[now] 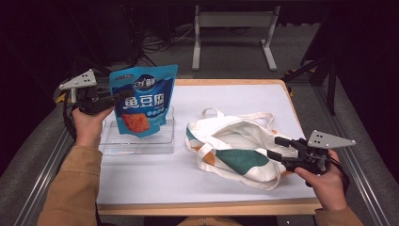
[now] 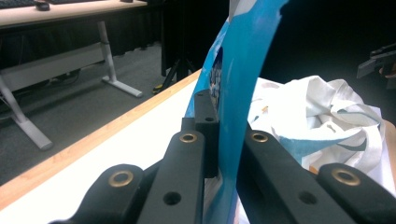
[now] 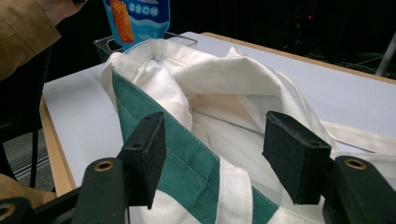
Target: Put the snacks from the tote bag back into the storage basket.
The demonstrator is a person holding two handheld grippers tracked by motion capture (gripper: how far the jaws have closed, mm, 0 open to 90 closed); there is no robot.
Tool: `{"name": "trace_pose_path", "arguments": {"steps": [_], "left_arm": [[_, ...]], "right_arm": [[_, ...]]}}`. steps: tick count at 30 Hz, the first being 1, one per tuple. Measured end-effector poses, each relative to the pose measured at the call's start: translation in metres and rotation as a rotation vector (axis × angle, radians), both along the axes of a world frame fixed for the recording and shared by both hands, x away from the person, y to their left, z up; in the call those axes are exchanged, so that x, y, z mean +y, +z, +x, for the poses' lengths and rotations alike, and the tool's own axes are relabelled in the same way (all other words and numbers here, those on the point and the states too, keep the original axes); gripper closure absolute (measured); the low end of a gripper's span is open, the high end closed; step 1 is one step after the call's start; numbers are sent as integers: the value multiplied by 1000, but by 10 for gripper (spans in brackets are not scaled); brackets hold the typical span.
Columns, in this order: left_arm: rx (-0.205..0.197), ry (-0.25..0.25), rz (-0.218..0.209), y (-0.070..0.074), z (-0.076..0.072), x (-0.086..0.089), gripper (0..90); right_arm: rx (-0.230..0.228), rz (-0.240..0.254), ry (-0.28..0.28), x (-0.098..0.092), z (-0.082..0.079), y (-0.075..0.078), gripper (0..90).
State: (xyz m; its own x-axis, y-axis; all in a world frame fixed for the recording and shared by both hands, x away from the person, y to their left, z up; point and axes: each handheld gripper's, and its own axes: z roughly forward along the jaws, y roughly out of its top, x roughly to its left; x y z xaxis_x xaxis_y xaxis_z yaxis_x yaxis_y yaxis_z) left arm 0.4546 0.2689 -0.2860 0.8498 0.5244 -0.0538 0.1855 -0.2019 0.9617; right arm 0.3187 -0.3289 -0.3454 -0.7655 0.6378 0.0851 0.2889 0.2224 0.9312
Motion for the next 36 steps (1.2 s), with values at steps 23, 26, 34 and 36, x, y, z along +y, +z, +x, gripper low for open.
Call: {"name": "trace_pose_path", "arguments": {"steps": [23, 26, 34, 36], "left_arm": [[48, -49, -22, -32, -5, -2, 894], [50, -74, -29, -36, -7, -2, 894], [55, -105, -26, -40, -7, -2, 894], [63, -109, -35, -42, -8, -3, 893]], "right_arm": [[8, -6, 20, 4, 3, -3, 392], [5, -5, 23, 4, 3, -2, 392], [9, -7, 27, 5, 4, -3, 390], [11, -5, 27, 5, 5, -3, 389]]}}
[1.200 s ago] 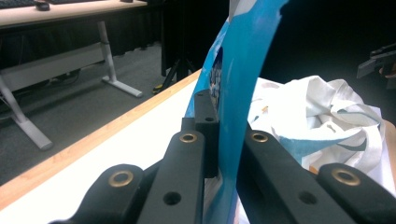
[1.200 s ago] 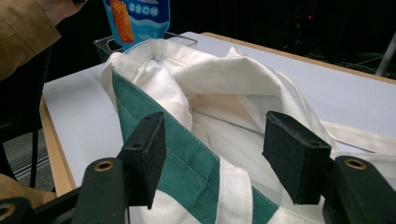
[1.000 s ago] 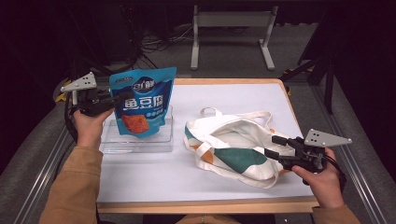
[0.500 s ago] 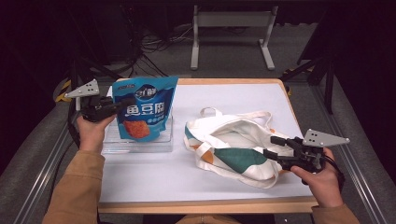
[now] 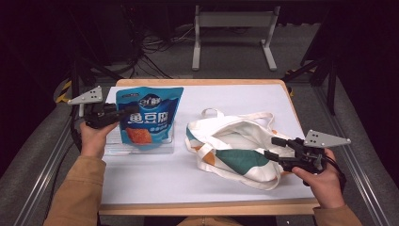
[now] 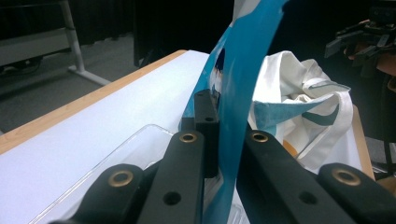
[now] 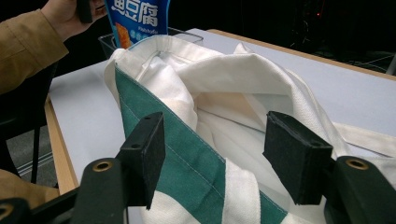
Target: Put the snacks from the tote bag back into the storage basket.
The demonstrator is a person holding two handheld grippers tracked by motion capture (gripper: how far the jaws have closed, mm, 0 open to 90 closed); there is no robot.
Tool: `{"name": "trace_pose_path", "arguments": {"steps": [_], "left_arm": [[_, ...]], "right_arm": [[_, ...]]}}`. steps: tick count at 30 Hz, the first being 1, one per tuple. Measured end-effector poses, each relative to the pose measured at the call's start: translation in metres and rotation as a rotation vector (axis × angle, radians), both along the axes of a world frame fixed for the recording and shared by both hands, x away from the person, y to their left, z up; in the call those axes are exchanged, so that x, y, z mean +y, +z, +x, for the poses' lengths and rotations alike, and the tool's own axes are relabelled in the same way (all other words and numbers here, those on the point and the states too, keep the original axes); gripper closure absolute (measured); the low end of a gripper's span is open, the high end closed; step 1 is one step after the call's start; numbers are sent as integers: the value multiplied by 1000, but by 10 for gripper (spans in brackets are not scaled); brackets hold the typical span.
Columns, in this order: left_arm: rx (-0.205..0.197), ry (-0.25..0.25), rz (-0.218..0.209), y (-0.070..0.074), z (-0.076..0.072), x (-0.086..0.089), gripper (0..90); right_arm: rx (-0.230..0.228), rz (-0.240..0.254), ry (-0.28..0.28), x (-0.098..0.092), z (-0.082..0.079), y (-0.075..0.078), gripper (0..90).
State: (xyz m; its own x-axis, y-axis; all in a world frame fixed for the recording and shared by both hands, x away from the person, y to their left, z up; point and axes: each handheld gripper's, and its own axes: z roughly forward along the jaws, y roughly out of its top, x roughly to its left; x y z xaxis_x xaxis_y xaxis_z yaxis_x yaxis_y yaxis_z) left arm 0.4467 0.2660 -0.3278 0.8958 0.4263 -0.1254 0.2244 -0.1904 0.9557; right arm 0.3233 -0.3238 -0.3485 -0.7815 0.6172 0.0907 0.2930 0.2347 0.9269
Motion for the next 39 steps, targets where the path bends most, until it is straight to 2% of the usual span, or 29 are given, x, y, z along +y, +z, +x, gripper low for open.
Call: {"name": "trace_pose_path", "arguments": {"steps": [3, 8, 11, 17, 26, 28, 34, 39], "left_arm": [[-12, -7, 7, -1, 0, 0, 893], [-5, -9, -4, -3, -2, 2, 892], [15, -8, -15, -6, -4, 4, 892], [13, -6, -2, -8, -5, 7, 892], [40, 3, -47, -17, -9, 10, 893], [33, 5, -35, -18, -9, 12, 892], [54, 40, -32, -23, -13, 20, 890], [49, 42, -24, -23, -14, 20, 887]], "right_arm": [[-1, -1, 1, 0, 0, 0, 388], [-1, 0, 5, 1, 1, 0, 386], [-1, 1, 11, 2, 3, -1, 384], [-2, 4, 21, 5, 7, 0, 382], [1, 3, 37, 9, 10, -2, 379], [1, 3, 35, 8, 10, -2, 379], [1, 1, 33, 8, 10, -2, 374], [1, 0, 36, 9, 10, -2, 373]]}}
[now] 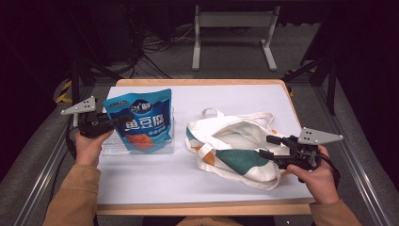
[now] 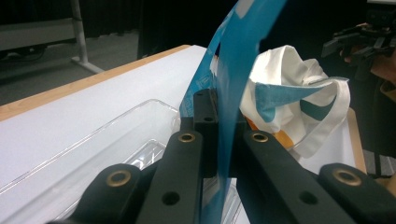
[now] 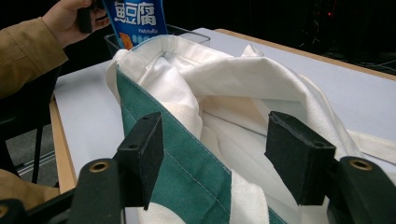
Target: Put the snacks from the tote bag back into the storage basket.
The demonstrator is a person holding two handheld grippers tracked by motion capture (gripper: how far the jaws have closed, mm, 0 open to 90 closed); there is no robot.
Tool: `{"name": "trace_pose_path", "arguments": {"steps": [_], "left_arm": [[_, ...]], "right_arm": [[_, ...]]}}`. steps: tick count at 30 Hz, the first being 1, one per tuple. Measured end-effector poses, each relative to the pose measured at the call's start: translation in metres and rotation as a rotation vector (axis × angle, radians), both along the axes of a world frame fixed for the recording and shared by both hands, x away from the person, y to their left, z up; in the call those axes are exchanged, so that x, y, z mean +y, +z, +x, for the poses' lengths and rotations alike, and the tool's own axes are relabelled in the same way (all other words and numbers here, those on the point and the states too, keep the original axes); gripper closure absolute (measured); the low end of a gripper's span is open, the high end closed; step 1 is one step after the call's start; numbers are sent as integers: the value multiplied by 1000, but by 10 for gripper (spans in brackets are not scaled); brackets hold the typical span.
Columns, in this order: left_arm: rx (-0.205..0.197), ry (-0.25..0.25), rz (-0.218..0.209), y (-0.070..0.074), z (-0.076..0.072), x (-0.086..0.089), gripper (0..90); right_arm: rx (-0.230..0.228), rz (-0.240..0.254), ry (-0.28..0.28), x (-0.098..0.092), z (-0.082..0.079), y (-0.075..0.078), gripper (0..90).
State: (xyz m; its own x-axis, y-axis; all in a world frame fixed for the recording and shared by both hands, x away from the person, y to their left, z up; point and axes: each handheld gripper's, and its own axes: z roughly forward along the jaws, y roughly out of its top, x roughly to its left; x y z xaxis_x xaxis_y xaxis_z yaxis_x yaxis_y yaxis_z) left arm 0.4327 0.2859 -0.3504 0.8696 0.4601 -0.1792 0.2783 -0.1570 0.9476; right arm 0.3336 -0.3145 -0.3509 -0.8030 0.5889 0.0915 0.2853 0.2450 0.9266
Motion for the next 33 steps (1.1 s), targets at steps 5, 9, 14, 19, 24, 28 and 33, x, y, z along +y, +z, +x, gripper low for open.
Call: {"name": "trace_pose_path", "arguments": {"steps": [5, 9, 14, 19, 24, 28, 33], "left_arm": [[-10, 5, 2, 4, -1, -1, 758], [-32, 64, 18, 10, -5, -2, 492], [-54, 88, 25, 18, -12, 5, 442], [-65, 97, 43, 30, -22, 15, 443], [-69, 109, 50, 38, -37, 23, 439], [-80, 96, 55, 44, -51, 27, 443], [-99, 89, 89, 51, -71, 28, 431]], "right_arm": [[-2, 2, -2, -1, 0, 0, 372], [-2, 3, -2, -1, 0, 0, 369], [-1, 3, -4, -2, 0, 0, 367], [0, 2, 0, 0, 1, 0, 366], [-1, 2, 6, 1, 4, 0, 365], [-4, 1, 12, 3, 5, 0, 364], [-8, 1, 20, 5, 7, 1, 365]]}}
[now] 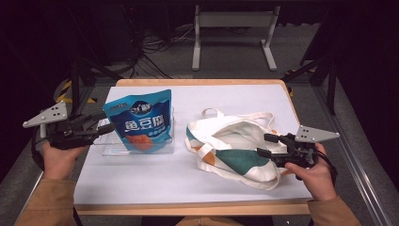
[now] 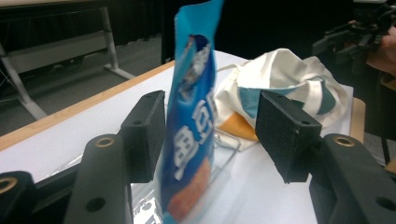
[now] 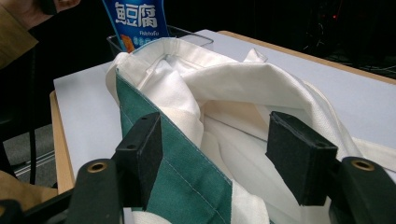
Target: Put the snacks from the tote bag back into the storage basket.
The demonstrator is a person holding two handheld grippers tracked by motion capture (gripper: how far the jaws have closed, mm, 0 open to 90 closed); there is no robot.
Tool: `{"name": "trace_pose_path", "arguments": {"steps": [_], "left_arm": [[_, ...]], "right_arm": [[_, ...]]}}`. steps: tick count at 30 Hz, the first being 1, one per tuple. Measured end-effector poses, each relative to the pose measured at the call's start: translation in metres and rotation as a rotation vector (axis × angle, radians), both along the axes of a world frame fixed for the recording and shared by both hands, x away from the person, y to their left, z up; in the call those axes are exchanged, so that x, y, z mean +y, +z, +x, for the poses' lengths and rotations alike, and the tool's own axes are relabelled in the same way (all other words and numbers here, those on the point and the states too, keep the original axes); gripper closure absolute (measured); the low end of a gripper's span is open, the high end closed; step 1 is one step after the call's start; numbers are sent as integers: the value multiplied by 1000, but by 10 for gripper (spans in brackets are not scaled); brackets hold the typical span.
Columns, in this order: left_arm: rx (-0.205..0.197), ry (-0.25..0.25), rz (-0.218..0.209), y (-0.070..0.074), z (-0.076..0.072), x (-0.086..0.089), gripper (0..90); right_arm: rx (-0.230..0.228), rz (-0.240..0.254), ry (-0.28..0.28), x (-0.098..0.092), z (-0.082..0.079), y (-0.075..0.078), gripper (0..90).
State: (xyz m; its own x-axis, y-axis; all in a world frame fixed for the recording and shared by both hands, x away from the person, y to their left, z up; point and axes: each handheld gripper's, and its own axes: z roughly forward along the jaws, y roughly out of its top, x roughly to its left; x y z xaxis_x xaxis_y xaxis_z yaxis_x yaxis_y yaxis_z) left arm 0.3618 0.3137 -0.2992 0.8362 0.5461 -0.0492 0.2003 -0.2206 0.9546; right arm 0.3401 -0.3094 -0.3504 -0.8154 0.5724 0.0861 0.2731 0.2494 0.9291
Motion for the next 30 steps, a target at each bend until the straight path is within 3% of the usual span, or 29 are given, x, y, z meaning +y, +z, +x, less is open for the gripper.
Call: {"name": "trace_pose_path", "arguments": {"steps": [3, 7, 11, 15, 20, 23, 27, 30], "left_arm": [[-8, 14, 2, 3, -10, 3, 431], [8, -3, -21, 5, -23, 5, 435], [12, -24, 2, 2, -37, -4, 430], [22, -46, -6, -2, -53, -16, 427], [46, -50, 17, -6, -64, -30, 405], [66, -31, 1, -12, -67, -36, 397], [50, 11, -20, -22, -69, -40, 384], [46, 91, 8, -36, -70, -48, 368]], "right_arm": [[-1, 0, 2, 0, 0, 0, 365], [-6, 2, 1, 0, 1, 1, 364], [-9, -4, 5, 2, 1, 2, 361], [-14, -3, 8, 2, 2, 3, 358], [-14, -10, 7, 3, 1, 2, 357], [-20, -12, 2, 2, 1, 3, 353], [-23, -19, -5, 2, 1, 2, 349], [-26, -20, -14, 2, 0, 1, 347]]}}
